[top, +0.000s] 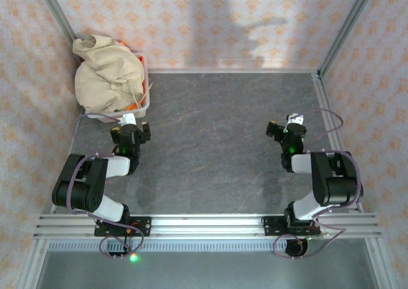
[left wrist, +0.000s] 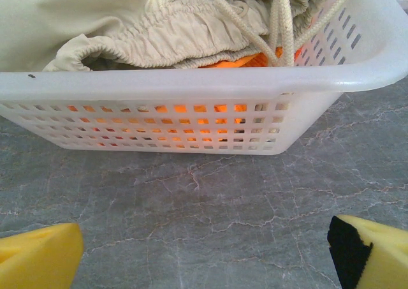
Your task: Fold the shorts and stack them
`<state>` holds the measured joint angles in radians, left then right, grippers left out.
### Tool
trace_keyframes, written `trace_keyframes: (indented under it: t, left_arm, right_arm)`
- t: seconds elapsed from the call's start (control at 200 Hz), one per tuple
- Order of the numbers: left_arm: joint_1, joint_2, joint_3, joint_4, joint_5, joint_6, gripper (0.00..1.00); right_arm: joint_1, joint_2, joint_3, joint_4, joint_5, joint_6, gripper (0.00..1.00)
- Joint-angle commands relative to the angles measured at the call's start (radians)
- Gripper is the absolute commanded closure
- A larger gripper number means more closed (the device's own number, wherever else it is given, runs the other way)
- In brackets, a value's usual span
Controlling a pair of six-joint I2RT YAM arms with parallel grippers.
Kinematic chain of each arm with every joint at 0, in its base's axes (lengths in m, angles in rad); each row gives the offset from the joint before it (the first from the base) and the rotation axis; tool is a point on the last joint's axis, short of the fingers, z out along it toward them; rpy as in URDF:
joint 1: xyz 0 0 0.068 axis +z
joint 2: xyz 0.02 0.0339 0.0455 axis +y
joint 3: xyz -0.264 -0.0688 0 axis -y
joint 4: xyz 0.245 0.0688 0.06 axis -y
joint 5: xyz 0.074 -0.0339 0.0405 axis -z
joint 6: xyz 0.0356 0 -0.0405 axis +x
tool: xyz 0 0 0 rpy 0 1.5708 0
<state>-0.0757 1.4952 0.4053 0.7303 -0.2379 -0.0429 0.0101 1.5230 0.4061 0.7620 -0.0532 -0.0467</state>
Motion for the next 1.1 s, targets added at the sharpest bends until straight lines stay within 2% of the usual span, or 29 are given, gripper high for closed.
trace_keyframes:
  t: [0.0,0.42,0.5,0.6,0.696,0.846,0.951,1.096]
  left_arm:
    - [0.010,-0.004,0.021,0.007,0.012,0.023,0.00]
    - [0.010,-0.006,0.021,0.007,0.012,0.023,0.00]
    - [0.008,-0.020,0.027,-0.011,-0.007,0.019,0.00]
    - [0.008,-0.155,0.140,-0.325,-0.051,-0.011,0.00]
    - [-0.011,-0.336,0.167,-0.473,-0.089,-0.059,0.00]
    - [-0.018,-0.570,0.292,-0.775,-0.021,-0.178,0.00]
    - [-0.019,-0.582,0.469,-0.979,-0.009,-0.204,0.00]
    - [-0.015,-0.453,0.760,-1.240,-0.058,-0.201,0.00]
  right_arm:
    - [-0.006,0.001,0.022,0.002,-0.002,-0.009,0.01]
    - [-0.005,-0.006,0.018,0.007,0.001,-0.012,0.01]
    - [0.004,-0.066,0.039,-0.079,0.029,-0.012,0.01]
    - [0.022,-0.221,0.057,-0.231,0.084,0.002,0.01]
    - [0.038,-0.359,0.094,-0.392,0.078,0.028,0.01]
    - [0.082,-0.512,0.168,-0.595,0.002,0.053,0.01]
    - [0.137,-0.582,0.227,-0.711,-0.073,0.058,0.01]
    - [0.266,-0.635,0.303,-0.838,-0.090,0.037,0.01]
